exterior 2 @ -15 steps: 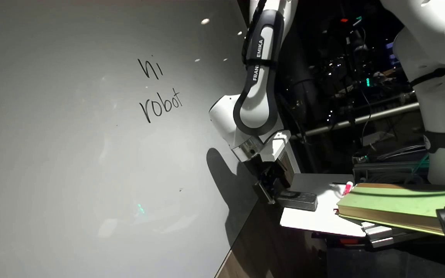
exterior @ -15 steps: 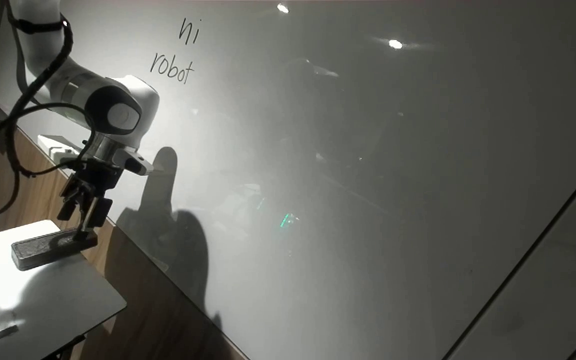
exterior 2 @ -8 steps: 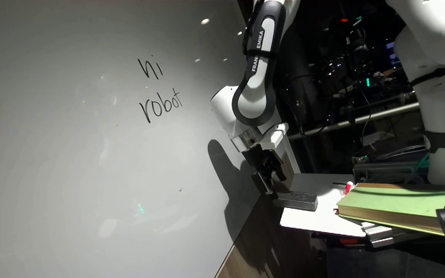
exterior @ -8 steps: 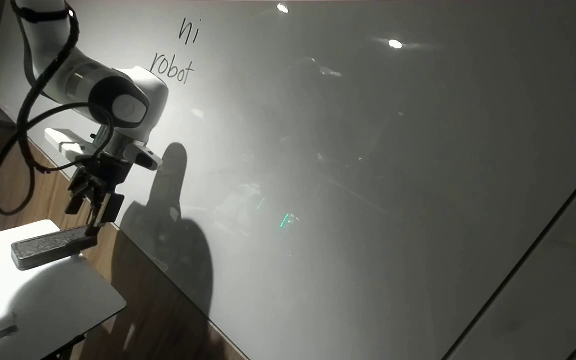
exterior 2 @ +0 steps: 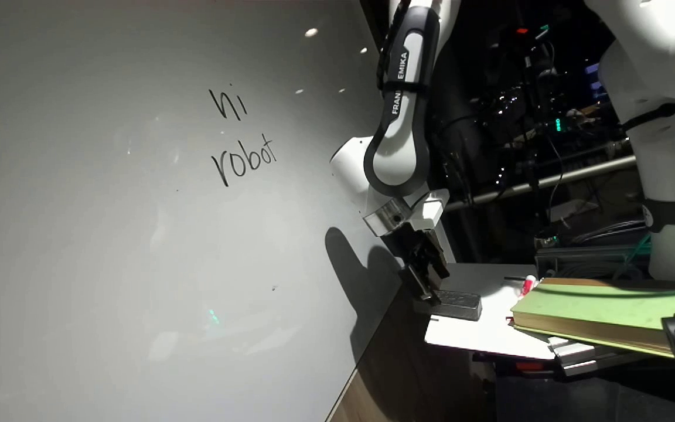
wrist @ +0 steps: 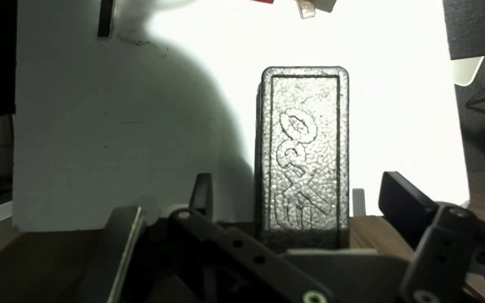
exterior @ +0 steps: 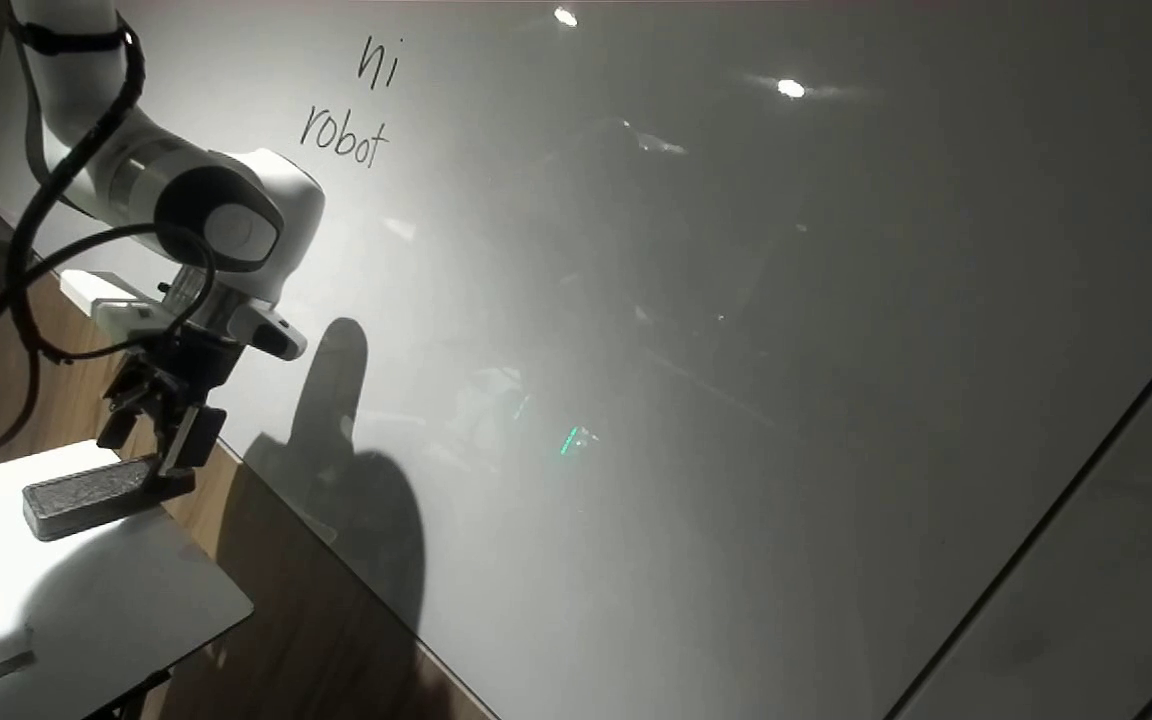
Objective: Use the duster to erase the markings on the board
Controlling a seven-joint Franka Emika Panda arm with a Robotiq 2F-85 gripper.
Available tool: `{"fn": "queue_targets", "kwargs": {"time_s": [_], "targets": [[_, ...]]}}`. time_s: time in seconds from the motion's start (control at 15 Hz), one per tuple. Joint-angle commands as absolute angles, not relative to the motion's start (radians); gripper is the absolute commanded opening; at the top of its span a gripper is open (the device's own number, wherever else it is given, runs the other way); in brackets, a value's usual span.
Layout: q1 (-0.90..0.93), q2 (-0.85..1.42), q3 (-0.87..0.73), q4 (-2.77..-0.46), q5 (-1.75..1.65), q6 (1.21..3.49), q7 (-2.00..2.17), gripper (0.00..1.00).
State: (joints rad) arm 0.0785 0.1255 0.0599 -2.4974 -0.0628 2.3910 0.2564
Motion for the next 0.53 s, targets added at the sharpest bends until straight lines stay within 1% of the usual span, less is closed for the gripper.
{"fn": "queue_targets", "kwargs": {"time_s": [0.0, 0.33, 0.4, 0.47], "targets": [[0.079, 0.141, 0.061, -2.496, -0.033, 2.404, 0.226, 1.00], [0.081, 0.168, 0.060, -2.486, -0.035, 2.406, 0.230, 1.00], [0.082, 0.172, 0.060, -2.483, -0.036, 2.405, 0.232, 0.75], [0.083, 0.175, 0.060, -2.481, -0.037, 2.405, 0.233, 0.74]]}}
